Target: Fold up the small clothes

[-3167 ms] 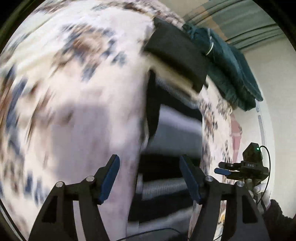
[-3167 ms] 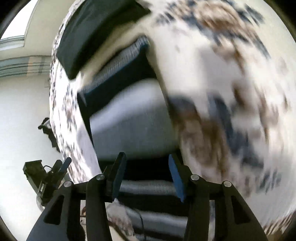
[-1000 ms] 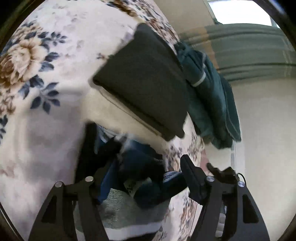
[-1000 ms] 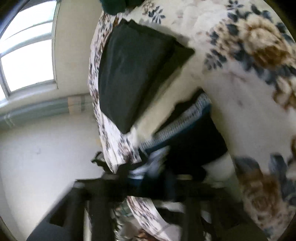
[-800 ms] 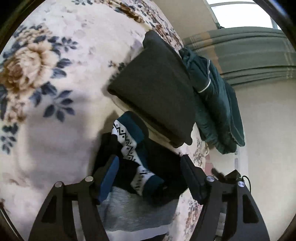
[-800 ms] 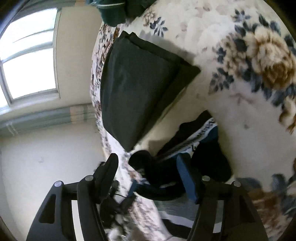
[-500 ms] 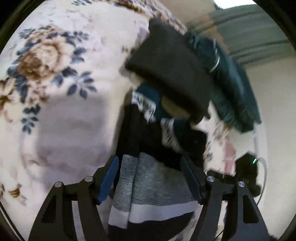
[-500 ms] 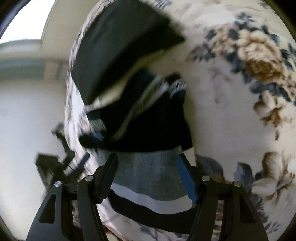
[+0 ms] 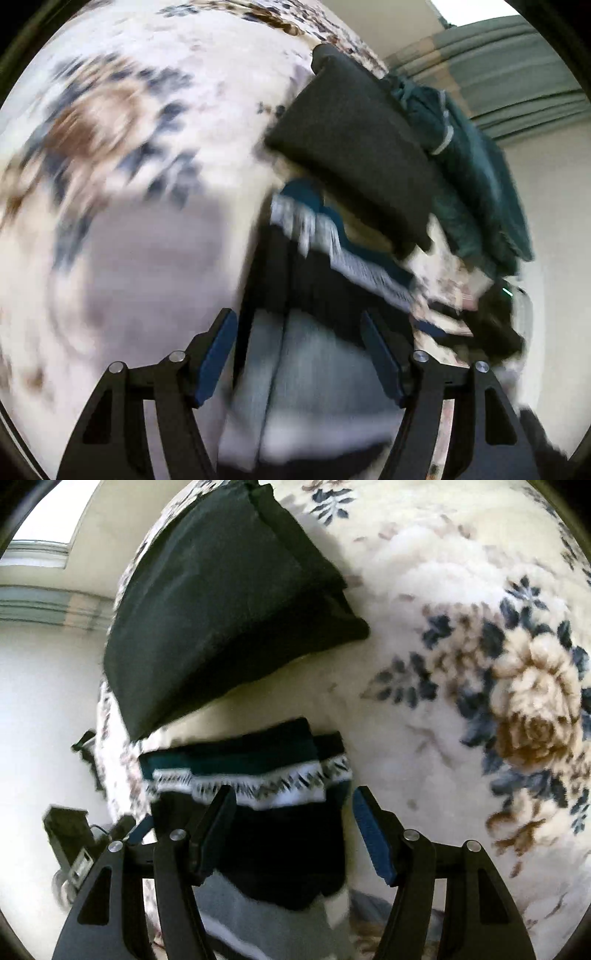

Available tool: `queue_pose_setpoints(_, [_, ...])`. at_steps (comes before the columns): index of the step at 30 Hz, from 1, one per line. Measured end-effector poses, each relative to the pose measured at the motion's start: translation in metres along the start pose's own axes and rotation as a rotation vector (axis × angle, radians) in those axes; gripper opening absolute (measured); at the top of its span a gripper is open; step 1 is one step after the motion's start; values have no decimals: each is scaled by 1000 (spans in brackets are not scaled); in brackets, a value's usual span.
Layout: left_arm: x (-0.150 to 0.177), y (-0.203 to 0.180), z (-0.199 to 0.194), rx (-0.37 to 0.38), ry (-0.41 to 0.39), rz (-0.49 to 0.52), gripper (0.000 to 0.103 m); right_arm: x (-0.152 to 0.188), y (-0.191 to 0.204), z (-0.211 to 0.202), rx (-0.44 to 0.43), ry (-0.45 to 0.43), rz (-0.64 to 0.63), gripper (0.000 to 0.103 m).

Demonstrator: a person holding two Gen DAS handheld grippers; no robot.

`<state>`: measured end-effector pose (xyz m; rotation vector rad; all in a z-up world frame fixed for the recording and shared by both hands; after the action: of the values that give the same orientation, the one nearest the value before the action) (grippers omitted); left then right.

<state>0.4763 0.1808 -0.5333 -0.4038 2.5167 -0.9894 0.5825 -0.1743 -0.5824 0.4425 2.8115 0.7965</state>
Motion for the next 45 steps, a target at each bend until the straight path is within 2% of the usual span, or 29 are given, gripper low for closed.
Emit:
queue_pose_setpoints(2, [31, 15, -20, 58, 16, -50, 67, 5, -13, -3, -57, 57, -7, 85])
queue_pose_setpoints(5, [88, 42, -41, 94, 32, -170, 68, 12, -32, 13, -138, 193, 32, 85])
queue_pose_setpoints(9, [154, 66, -51, 148, -30, -364, 70, 19, -41, 44, -198, 302, 33, 85])
queue_pose_setpoints(12, [176, 72, -38, 199, -75, -469, 70, 21, -38, 65, -242, 356, 22, 88])
queue_pose_setpoints(14, [182, 67, -25, 209, -96, -484, 70, 21, -33, 74, -254, 377, 12, 91])
queue_pose_setpoints(19, [161, 56, 7, 183, -178, -492, 70, 24, -20, 90, -254, 403, -9, 93])
queue_pose_setpoints(21, [147, 48, 8, 159, -238, -492, 62, 25, -17, 90, -268, 383, 9, 92])
queue_pose_setpoints(22, [146, 46, 7, 146, -248, -486, 46, 27, -13, 91, -280, 367, 7, 85])
queue_pose_setpoints(23, [139, 42, 7, 114, -247, -471, 30, 30, -8, 95, -266, 352, 0, 65])
queue_pose_setpoints(25, [126, 38, -3, 99, -247, -438, 26, 40, -5, 89, -257, 299, -2, 42])
queue_pose_setpoints(27, [111, 34, -15, 108, -223, -396, 24, 50, -7, 74, -276, 221, 53, 33])
queue_pose_setpoints(29, [97, 33, -31, 98, -197, -351, 23, 69, -16, 50, -302, 151, 147, 30])
queue_pose_setpoints(31, [73, 32, -52, 87, -161, -261, 22, 103, -23, 21, -307, 101, 227, 28])
queue_pose_setpoints(34, [48, 33, -62, 90, -83, -184, 22, 178, -33, -24, -286, 58, 342, 24])
queue_pose_setpoints(35, [46, 36, -58, 101, -18, -166, 23, 206, -35, -36, -278, 49, 381, 23])
queue_pose_setpoints(37, [48, 42, -39, 52, 108, -121, 29, 264, -36, -49, -243, 47, 458, 23])
queue_pose_setpoints(38, [54, 44, -31, 17, 161, -95, 37, 288, -38, -47, -231, 62, 491, 23])
queue_pose_setpoints(39, [60, 50, -22, -24, 206, -84, 48, 309, -43, -41, -215, 93, 527, 28])
queue_pose_setpoints(40, [64, 53, -19, -49, 226, -84, 51, 323, -50, -33, -184, 125, 556, 31])
queue_pose_setpoints(41, [69, 56, -20, -51, 230, -84, 52, 333, -60, -28, -149, 155, 577, 38])
queue_pose_setpoints(42, [71, 56, -28, -55, 211, -89, 52, 342, -66, -25, -142, 169, 596, 50])
queue_pose_setpoints(43, [74, 55, -36, -57, 195, -88, 53, 349, -70, -25, -141, 188, 606, 58])
queue_pose_setpoints(45, [77, 47, -64, -98, 131, -47, 53, 353, -77, -39, -127, 215, 589, 60])
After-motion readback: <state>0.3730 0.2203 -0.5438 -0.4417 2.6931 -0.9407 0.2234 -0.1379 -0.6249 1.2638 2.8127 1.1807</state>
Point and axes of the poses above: each gripper's, at about its wrist camera, not at the fingertips, and z roughly the way its jaws point, y to its left, x to its underside, the point moved 1 cm from there along z, roughly the way its jaws point, and after that the axes turned 7 degrees about -y, right-handed, at the moved point
